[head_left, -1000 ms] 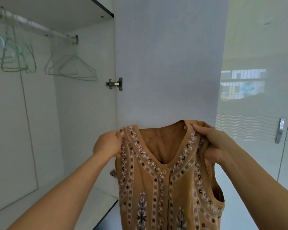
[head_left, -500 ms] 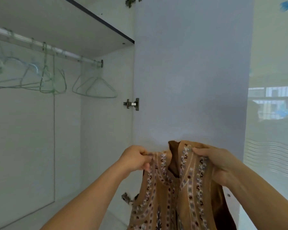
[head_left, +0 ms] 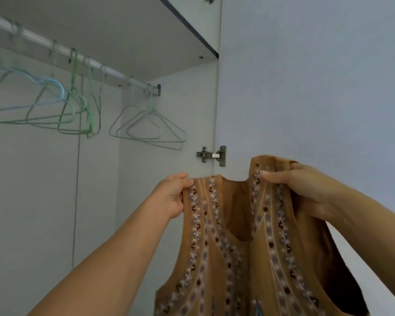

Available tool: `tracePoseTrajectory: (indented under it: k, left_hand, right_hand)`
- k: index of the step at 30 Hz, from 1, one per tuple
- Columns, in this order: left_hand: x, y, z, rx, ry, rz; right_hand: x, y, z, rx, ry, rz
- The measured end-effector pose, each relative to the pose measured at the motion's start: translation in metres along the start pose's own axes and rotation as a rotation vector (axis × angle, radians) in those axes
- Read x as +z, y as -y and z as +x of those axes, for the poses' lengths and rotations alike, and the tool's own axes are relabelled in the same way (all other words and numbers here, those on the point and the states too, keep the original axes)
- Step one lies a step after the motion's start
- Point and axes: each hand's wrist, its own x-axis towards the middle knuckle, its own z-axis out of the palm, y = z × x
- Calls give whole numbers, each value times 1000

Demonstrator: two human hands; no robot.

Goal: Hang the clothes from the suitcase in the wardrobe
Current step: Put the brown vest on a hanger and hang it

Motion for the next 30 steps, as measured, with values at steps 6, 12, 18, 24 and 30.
tracePoseTrajectory:
  k: [6,12,18,24,30]
  left_hand:
    - [-51,-44,63,99,29,-50]
    - [-59,-54,132,-1,-14,13]
    - [-39,-50,187,-13,23,-17]
    - [-16,-54,212,0,63,-212]
    - [-8,-61,201,9,81,-244]
  right_hand:
    - [70,5,71,-108,-28,44]
    - [123,4,126,-169,-93,20]
    - [125,2,145,-165,-99,-17]
    - [85,2,142,-147,-236,81]
    - [77,2,143,-118,-269,101]
